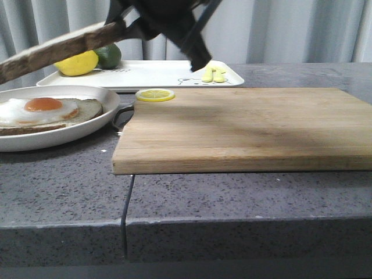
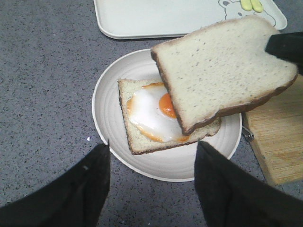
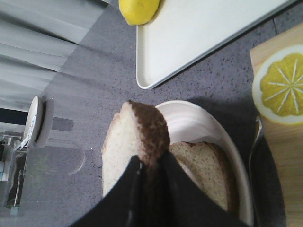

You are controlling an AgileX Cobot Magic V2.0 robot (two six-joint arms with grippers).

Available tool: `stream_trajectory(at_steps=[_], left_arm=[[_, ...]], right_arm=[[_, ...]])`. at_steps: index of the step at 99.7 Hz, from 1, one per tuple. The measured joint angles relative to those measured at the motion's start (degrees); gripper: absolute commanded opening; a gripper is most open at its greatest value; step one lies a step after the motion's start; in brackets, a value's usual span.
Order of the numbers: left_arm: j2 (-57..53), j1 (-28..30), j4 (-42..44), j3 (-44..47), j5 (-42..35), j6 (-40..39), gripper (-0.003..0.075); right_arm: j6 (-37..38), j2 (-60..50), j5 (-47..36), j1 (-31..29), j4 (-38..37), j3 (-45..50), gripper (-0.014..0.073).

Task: Place bread and move sandwich to tray
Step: 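Lower the bread onto the fried egg toast and open the right gripper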

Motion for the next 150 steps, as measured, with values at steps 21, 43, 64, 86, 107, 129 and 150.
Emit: stream_trajectory(at_steps=[21, 43, 64, 86, 107, 129, 150], left_arm=[[0.00, 0.00, 0.00, 0.00, 0.00, 0.00, 0.0365], [0.00, 0.00, 0.00, 0.00, 0.00, 0.00, 0.0365], [0.00, 0.00, 0.00, 0.00, 0.00, 0.00, 0.0365], [0.00, 0.00, 0.00, 0.00, 0.00, 0.00, 0.0365], [0.00, 0.00, 0.00, 0.00, 0.00, 0.00, 0.0365], [0.00, 0.00, 0.00, 0.00, 0.00, 0.00, 0.0365], [0.00, 0.00, 0.00, 0.00, 0.00, 0.00, 0.0365]], right_arm=[[1.63, 3.72, -3.59, 2.72, 0.49, -2.36, -0.0060], [2.67, 6.03, -6.10, 4.32, 0.70, -3.39, -0.0060], [2.76, 7.22, -6.77, 4.57, 0.84, -3.39, -0.0057], [2.81, 7.20, -6.82, 4.66, 0.84, -3.39, 0.0005], [0.77, 7.20, -6.90, 4.66, 0.89, -3.39, 0.0251], [-0.30, 7.20, -6.90, 4.66, 0.89, -3.39, 0.0395], [-0.31, 7.20, -6.90, 4.66, 0.89, -3.39, 0.0405]])
